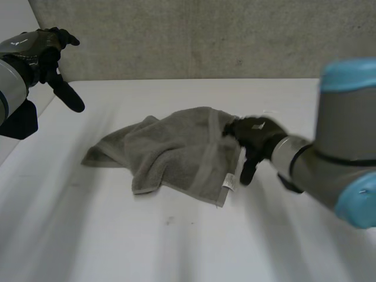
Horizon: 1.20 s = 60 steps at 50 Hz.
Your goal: Fold the laundry
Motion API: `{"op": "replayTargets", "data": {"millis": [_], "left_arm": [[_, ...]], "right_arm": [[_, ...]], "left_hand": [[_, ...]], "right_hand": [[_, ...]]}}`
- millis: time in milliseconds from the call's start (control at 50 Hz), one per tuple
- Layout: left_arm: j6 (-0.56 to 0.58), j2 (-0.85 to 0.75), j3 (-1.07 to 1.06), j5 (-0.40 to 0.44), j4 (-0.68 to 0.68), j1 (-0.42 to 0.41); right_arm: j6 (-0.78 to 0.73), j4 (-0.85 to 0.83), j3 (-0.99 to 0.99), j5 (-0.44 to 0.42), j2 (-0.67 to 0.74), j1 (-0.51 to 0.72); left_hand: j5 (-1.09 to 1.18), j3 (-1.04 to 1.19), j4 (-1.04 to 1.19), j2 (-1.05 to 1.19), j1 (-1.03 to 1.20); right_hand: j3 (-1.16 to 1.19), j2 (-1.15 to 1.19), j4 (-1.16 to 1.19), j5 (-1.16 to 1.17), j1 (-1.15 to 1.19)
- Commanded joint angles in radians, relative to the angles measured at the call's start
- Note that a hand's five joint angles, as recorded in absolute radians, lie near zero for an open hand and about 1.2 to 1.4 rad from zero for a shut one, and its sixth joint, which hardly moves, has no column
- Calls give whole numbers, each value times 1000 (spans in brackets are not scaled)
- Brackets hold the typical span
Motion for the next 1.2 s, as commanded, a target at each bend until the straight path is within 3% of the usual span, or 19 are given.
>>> {"op": "replayTargets", "data": {"millis": [20,120,580,920,1060,1100,1200], "left_arm": [[0,0,0,-1,3,1],[0,-2,0,-1,7,1],[0,-6,-11,-1,18,-1],[0,-6,-13,-1,18,-7],[0,-6,-22,-1,21,-6],[0,-5,-22,-1,23,-7],[0,-5,-23,-1,23,-9]], "right_arm": [[145,-206,39,6,200,65],[164,-277,57,1,222,67],[155,-378,85,15,274,95],[96,-489,82,101,295,95],[110,-467,76,98,277,95],[110,-402,73,96,233,93],[110,-248,63,61,194,93]], "left_hand": [[-22,8,8,9,0],[-22,8,8,9,0],[-22,8,8,9,0],[-22,8,8,9,0],[-22,8,8,9,0],[-22,8,8,9,0],[-22,8,8,9,0]], "right_hand": [[30,16,12,12,35],[174,160,156,156,179],[295,281,277,277,300],[500,486,482,482,505],[444,430,426,426,449],[240,226,222,222,245],[139,125,121,121,144]]}}
